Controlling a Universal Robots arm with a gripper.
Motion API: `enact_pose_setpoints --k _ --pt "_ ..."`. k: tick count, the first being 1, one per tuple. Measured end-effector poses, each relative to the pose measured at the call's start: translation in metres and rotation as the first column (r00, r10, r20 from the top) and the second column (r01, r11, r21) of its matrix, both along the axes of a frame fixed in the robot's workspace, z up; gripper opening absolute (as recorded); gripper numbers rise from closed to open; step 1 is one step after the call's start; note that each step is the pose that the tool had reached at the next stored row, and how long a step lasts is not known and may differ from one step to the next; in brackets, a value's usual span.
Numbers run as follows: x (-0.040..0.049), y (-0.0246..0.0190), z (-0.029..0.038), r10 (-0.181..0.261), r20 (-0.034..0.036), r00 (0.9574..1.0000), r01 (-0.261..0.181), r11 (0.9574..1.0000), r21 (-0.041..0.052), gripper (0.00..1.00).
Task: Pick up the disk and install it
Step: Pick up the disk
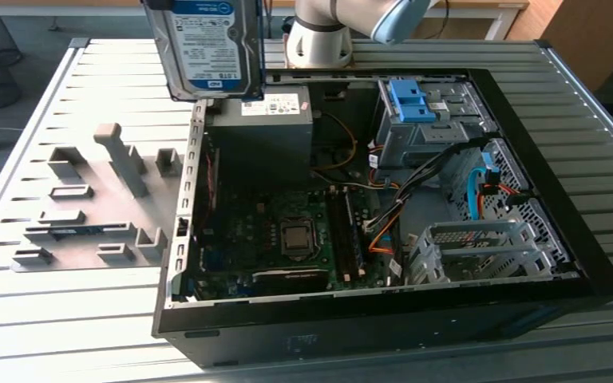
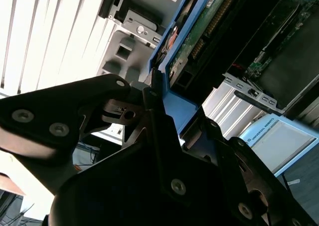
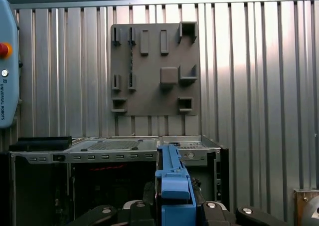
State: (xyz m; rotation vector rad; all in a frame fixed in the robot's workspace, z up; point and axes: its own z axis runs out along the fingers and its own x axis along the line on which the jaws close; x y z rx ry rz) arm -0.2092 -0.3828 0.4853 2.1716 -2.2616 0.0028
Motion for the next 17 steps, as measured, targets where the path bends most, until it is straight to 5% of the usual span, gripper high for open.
enact_pose_setpoints --k 17 --pt "0.0007 -0.0001 0.0 0.0 0.0002 1.0 0.0 1.0 0.0 0.37"
